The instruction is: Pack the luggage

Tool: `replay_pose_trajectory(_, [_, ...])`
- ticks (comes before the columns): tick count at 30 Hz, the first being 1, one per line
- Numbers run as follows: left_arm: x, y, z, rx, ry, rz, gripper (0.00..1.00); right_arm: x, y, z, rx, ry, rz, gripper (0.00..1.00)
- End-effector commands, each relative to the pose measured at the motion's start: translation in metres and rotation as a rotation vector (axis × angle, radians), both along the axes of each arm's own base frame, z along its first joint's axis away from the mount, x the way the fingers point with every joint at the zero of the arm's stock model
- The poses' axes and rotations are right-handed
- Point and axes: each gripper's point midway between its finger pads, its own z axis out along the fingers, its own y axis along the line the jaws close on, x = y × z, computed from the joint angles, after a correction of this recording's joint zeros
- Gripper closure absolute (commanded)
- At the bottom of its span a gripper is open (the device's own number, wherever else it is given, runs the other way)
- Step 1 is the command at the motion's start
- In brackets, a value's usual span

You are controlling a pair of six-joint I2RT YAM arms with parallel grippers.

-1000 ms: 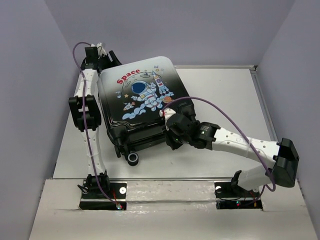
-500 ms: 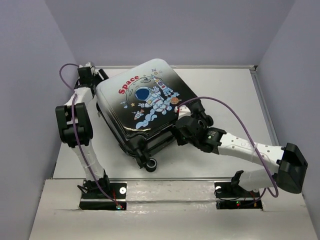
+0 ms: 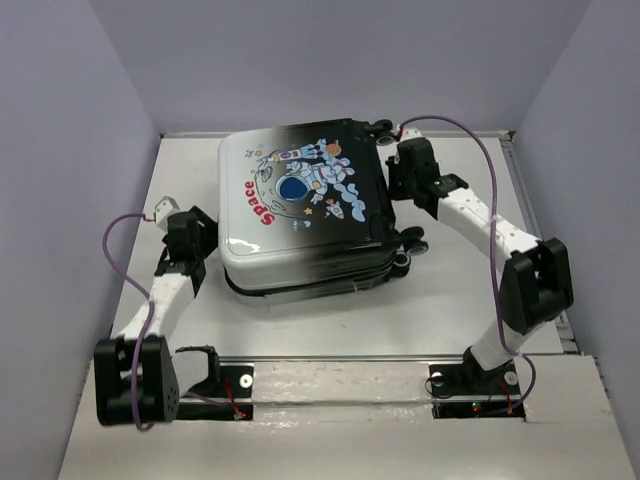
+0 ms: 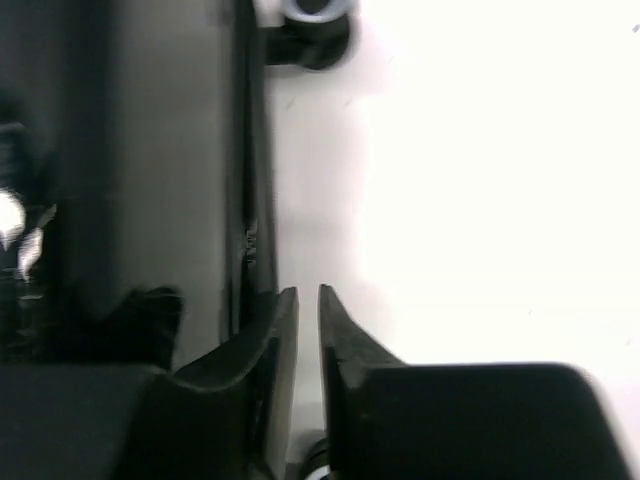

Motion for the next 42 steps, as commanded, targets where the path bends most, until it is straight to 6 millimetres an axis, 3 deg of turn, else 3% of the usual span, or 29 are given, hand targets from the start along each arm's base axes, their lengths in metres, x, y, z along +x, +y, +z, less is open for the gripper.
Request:
replay_pose_trajectory(1, [-0.091,-0.153,0.019,-0.233,-0.014,-0.543,0.25,-0.010,0.139,0.080,0.400,-0.093,0.479,0.69])
replay_pose_trajectory(4, [-0.110,-0.155,0.032,-0.223,-0.040,-0.545,0.25,-0.001,0.120,0.082,0.371,-0.068,0.428,0.42])
replay_pose_trajectory(5, [-0.109,-0.149,0.052,-0.202,-0.105,-0.526,0.25,0.010,0.111,0.093,0.370,-0.085,0.411,0.33])
replay_pose_trajectory(6, [-0.111,-0.147,0.059,-0.195,-0.125,-0.525,0.25,0.010,0.105,0.091,0.363,-0.049,0.401,0.29])
replay_pose_trajectory(8, [-0.117,-0.147,0.073,-0.196,-0.161,-0.529,0.25,0.019,0.097,0.110,0.396,-0.046,0.429,0.16])
replay_pose_trajectory(12, [-0.122,-0.138,0.094,-0.190,-0.222,-0.494,0.25,0.026,0.096,0.139,0.454,-0.038,0.507,0.08])
replay_pose_trajectory(15, [-0.120,-0.118,0.133,-0.126,-0.338,-0.425,0.27,0.024,0.091,0.158,0.428,-0.078,0.513,0.08])
replay_pose_trajectory(16, [-0.120,-0.115,0.140,-0.105,-0.352,-0.417,0.28,0.018,0.088,0.157,0.421,-0.069,0.510,0.15])
replay_pose_trajectory(17, [-0.118,-0.109,0.154,-0.083,-0.377,-0.396,0.28,0.003,0.082,0.177,0.421,-0.109,0.518,0.21])
replay_pose_trajectory(18, [-0.118,-0.106,0.155,-0.046,-0.372,-0.399,0.30,-0.007,0.076,0.184,0.412,-0.133,0.517,0.49])
replay_pose_trajectory(19, [-0.117,-0.101,0.168,-0.022,-0.393,-0.377,0.35,-0.033,0.063,0.187,0.405,-0.148,0.497,0.65])
replay_pose_trajectory(21, [-0.115,-0.091,0.181,0.024,-0.418,-0.342,0.38,-0.040,0.036,0.191,0.381,-0.229,0.353,0.83])
replay_pose_trajectory(22, [-0.117,-0.083,0.203,0.057,-0.463,-0.322,0.40,-0.052,0.025,0.151,0.358,-0.159,0.308,0.89])
replay_pose_trajectory(23, [-0.115,-0.074,0.218,0.081,-0.499,-0.277,0.41,-0.067,0.006,0.161,0.343,-0.214,0.240,0.92])
replay_pose_trajectory(24, [-0.114,-0.069,0.232,0.097,-0.526,-0.254,0.42,-0.074,-0.004,0.147,0.329,-0.200,0.189,0.93])
replay_pose_trajectory(25, [-0.110,-0.065,0.254,0.119,-0.556,-0.234,0.42,-0.084,-0.016,0.102,0.295,-0.120,0.132,0.93])
replay_pose_trajectory(27, [-0.099,-0.072,0.289,0.125,-0.605,-0.244,0.40,-0.099,-0.042,0.085,0.281,-0.132,0.000,0.93])
replay_pose_trajectory(28, [-0.088,-0.086,0.289,0.122,-0.581,-0.301,0.38,-0.107,-0.049,0.075,0.283,-0.123,-0.031,0.93])
replay_pose_trajectory(29, [-0.059,-0.107,0.270,0.136,-0.487,-0.357,0.37,-0.120,-0.053,0.049,0.297,-0.072,-0.063,0.93])
replay_pose_trajectory(30, [-0.046,-0.119,0.271,0.129,-0.481,-0.397,0.35,-0.130,-0.062,0.061,0.323,-0.133,-0.089,0.93])
replay_pose_trajectory(31, [-0.035,-0.127,0.283,0.122,-0.490,-0.413,0.34,-0.138,-0.064,0.060,0.337,-0.140,-0.086,0.93])
replay_pose_trajectory(32, [-0.013,-0.137,0.269,0.119,-0.435,-0.425,0.34,-0.145,-0.068,0.060,0.346,-0.150,-0.096,0.93])
replay_pose_trajectory(33, [-0.004,-0.140,0.271,0.117,-0.436,-0.427,0.32,-0.155,-0.072,0.054,0.338,-0.136,-0.103,0.93])
replay_pose_trajectory(34, [0.008,-0.136,0.294,0.112,-0.487,-0.401,0.28,-0.165,-0.075,0.064,0.355,-0.168,-0.090,0.93])
replay_pose_trajectory(35, [0.029,-0.135,0.283,0.112,-0.444,-0.385,0.27,-0.175,-0.067,0.058,0.366,-0.132,-0.032,0.93])
replay_pose_trajectory(37, [0.063,-0.123,0.286,0.087,-0.433,-0.379,0.24,-0.182,-0.054,0.042,0.371,-0.052,0.037,0.93])
replay_pose_trajectory(39, [0.084,-0.116,0.278,0.028,-0.401,-0.391,0.24,-0.186,-0.041,0.020,0.382,0.034,0.098,0.93])
replay_pose_trajectory(41, [0.113,-0.108,0.261,0.001,-0.352,-0.403,0.24,-0.186,-0.041,-0.009,0.364,0.100,0.077,0.93])
replay_pose_trajectory(42, [0.121,-0.091,0.261,0.016,-0.329,-0.376,0.24,-0.185,-0.042,-0.017,0.366,0.097,0.066,0.93])
